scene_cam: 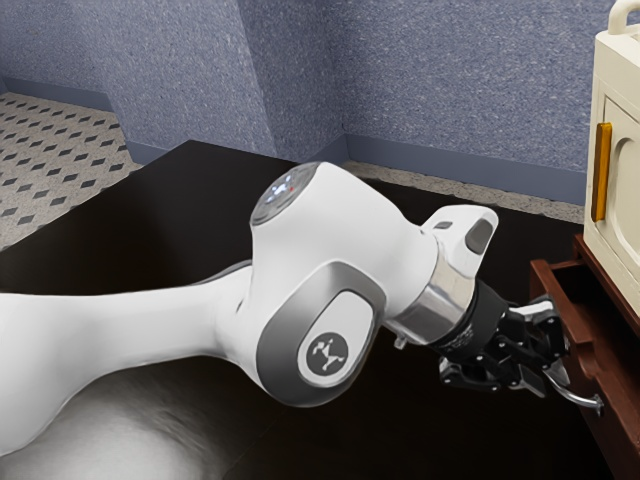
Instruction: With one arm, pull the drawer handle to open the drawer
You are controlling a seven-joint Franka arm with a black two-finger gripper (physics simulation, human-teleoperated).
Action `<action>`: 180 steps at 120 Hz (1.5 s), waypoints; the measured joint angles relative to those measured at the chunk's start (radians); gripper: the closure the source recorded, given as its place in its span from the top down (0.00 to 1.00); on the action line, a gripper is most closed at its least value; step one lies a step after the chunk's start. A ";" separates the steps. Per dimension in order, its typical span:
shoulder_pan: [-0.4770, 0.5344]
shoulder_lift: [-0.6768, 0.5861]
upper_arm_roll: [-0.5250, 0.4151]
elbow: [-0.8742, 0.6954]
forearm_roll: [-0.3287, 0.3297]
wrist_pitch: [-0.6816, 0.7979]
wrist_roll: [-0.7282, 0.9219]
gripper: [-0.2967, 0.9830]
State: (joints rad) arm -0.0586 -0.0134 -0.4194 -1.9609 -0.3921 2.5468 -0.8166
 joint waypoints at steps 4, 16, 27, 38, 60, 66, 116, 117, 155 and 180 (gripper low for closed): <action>0.001 -0.006 0.000 -0.006 -0.002 0.000 0.000 0.28; 0.002 -0.017 0.002 -0.018 -0.008 0.000 0.000 0.28; 0.004 -0.030 0.002 -0.031 -0.011 0.001 0.001 0.28; 0.006 -0.044 0.003 -0.046 -0.018 0.001 0.000 0.28; 0.011 -0.064 0.004 -0.067 -0.024 0.001 0.001 0.28; 0.012 -0.072 0.003 -0.074 -0.026 0.001 0.001 0.28; 0.006 -0.127 0.023 -0.137 -0.037 0.001 0.000 0.28; 0.006 -0.128 0.023 -0.139 -0.038 0.001 0.000 0.28; 0.014 -0.175 0.026 -0.186 -0.044 -0.001 -0.006 0.28; 0.020 -0.205 0.026 -0.215 -0.046 -0.003 -0.012 0.28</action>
State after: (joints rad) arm -0.0388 -0.2181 -0.3936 -2.1756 -0.4382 2.5441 -0.8290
